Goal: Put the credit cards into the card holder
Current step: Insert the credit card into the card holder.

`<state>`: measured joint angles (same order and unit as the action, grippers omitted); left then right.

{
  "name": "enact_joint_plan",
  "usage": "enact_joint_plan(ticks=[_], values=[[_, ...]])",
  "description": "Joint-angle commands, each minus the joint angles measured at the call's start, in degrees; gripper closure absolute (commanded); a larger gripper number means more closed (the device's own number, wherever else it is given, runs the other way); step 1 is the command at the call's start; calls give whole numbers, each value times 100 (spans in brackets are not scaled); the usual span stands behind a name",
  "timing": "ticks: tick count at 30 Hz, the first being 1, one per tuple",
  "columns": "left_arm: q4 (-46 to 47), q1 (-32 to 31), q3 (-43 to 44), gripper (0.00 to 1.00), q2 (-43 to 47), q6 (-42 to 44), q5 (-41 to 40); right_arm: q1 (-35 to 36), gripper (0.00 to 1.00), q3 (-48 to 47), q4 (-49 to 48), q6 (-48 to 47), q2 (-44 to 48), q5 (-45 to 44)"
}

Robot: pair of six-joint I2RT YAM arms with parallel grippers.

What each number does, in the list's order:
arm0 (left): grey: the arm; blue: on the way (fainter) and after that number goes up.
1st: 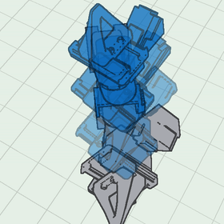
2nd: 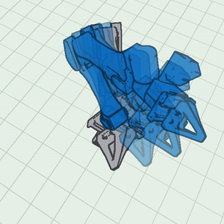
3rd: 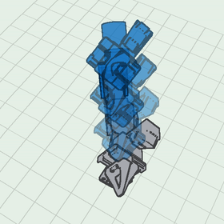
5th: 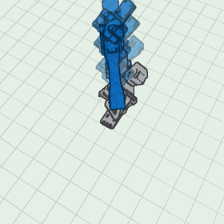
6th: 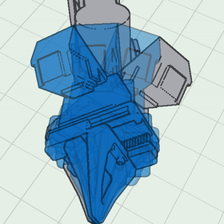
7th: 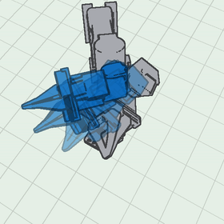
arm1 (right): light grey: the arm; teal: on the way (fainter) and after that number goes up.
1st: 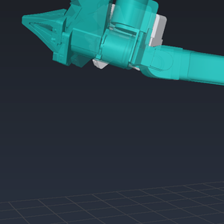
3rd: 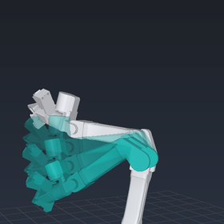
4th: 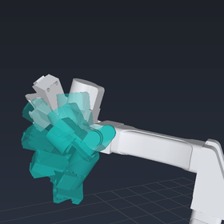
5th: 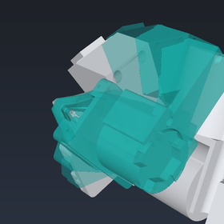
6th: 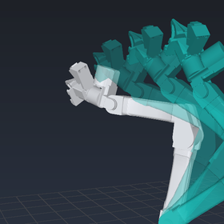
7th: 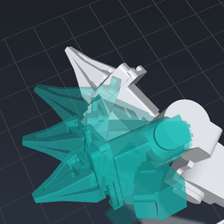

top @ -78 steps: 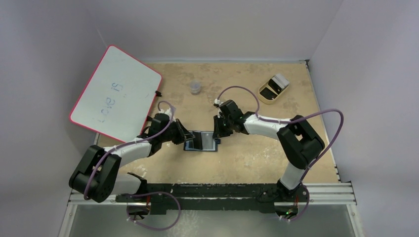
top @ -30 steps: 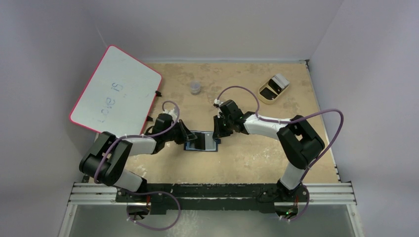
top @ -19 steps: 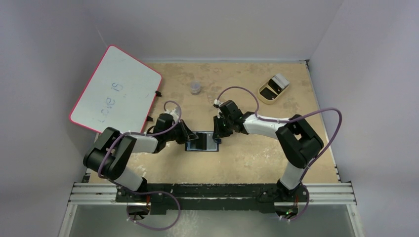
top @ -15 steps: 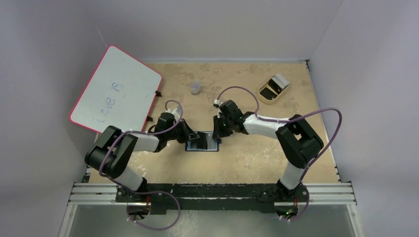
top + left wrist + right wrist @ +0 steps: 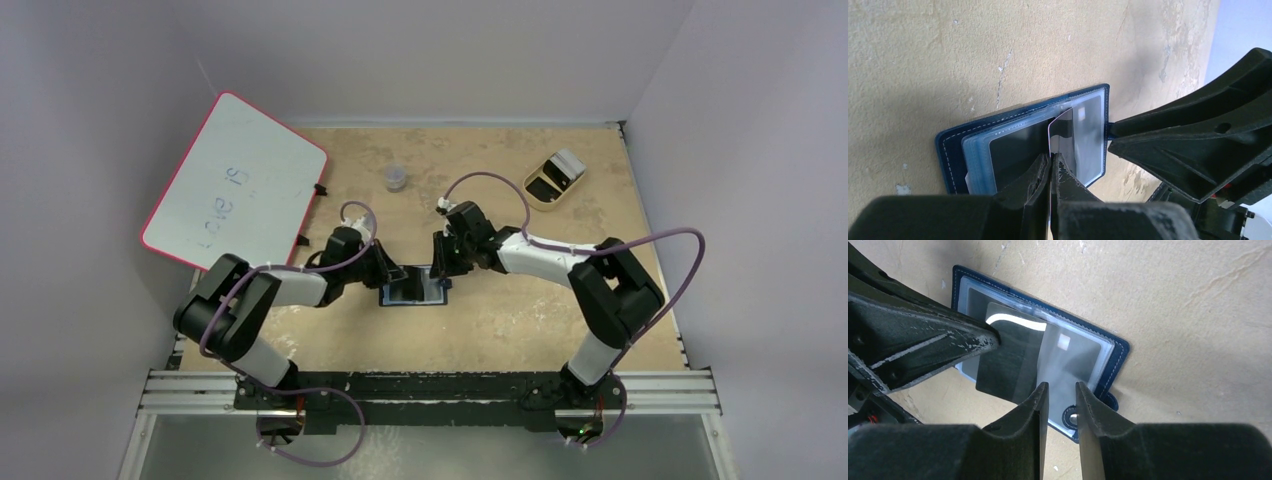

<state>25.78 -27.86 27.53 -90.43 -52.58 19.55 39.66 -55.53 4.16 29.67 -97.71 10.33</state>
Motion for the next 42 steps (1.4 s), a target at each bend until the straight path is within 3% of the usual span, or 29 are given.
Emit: enact_joint_plan(ticks=[1, 8, 19, 26, 36, 42], values=[[-844, -27, 220, 100, 228, 541, -617, -78, 71, 189, 78, 59, 216, -182], [-1927, -27, 923, 100, 191, 1000, -709, -132, 70, 306, -6, -4, 13, -272], [-837, -358, 326, 100, 141, 688, -993, -134, 72, 577, -309, 285, 42, -148], [-735, -405, 286, 100, -31, 569, -837, -130, 73, 665, -386, 385, 81, -153], [-2074, -405, 693, 100, 54, 1064, -681, -159, 74, 587, -383, 381, 10, -280], [-2173, -405, 866, 100, -86, 869, -571, -180, 75, 569, -374, 373, 15, -316]])
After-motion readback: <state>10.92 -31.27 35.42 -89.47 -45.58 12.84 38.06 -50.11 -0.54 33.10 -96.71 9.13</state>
